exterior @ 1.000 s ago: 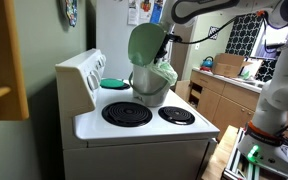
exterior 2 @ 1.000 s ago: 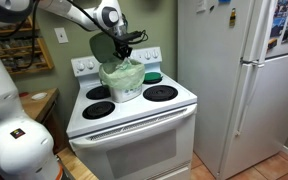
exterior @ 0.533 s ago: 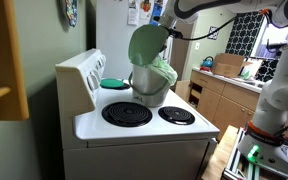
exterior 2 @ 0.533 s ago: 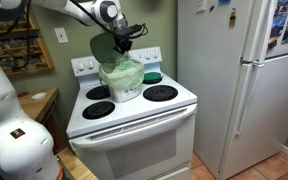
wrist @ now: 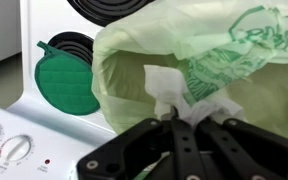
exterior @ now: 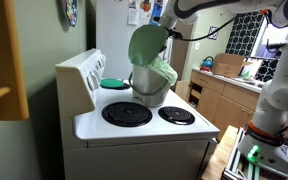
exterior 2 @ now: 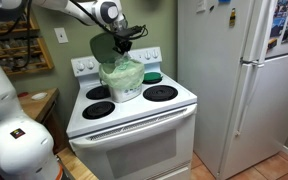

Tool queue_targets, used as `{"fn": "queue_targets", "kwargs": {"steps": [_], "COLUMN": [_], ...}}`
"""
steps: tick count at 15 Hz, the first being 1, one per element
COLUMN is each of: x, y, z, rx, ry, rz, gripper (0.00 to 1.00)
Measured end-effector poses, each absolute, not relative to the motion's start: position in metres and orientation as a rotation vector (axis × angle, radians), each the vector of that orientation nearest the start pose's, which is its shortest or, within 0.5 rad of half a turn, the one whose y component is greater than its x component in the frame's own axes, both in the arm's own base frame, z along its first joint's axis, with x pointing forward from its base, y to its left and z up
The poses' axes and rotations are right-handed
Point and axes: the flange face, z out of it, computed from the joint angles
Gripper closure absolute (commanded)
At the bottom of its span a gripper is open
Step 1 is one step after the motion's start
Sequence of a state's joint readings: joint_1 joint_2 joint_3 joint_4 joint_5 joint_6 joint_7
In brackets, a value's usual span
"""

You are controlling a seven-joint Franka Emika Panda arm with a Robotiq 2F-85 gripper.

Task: Open the bin, then remove a paper towel from it

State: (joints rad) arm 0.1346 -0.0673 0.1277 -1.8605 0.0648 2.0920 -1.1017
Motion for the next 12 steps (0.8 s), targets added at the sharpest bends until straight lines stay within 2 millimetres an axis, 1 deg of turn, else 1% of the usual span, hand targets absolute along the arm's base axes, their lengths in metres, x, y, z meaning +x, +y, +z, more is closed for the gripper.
{"fn": "queue_targets", "kwargs": {"steps": [1, 2, 3, 4, 5, 6, 7, 10, 11, 12], "x": [0.5490, 0.5492, 0.5494, 0.5495, 0.5494, 0.5494, 0.5494, 0.5493, 0.5493, 0.5493], "y": [0.1522, 0.1520, 0.1519, 0.1519, 0.1519, 0.1519, 0.1518, 0.1518, 0.1518, 0.1518], "z": [0.5726, 0.5723, 0.5719, 0.5716, 0.5715, 0.5714, 0.5713, 0.5707, 0.5700, 0.5690], "rx": [-2.492, -2.493, -2.493, -2.493, -2.492, -2.492, -2.492, -2.491, -2.491, -2.490], "ry": [-1.975, -1.975, -1.974, -1.975, -1.975, -1.975, -1.975, -1.975, -1.975, -1.975], "rz": [-0.470, -0.469, -0.468, -0.467, -0.467, -0.466, -0.466, -0.464, -0.461, -0.458], "gripper": [0.67, 0.58, 0.86, 0.87, 0.91, 0.99, 1.00, 0.99, 0.74, 0.74]}}
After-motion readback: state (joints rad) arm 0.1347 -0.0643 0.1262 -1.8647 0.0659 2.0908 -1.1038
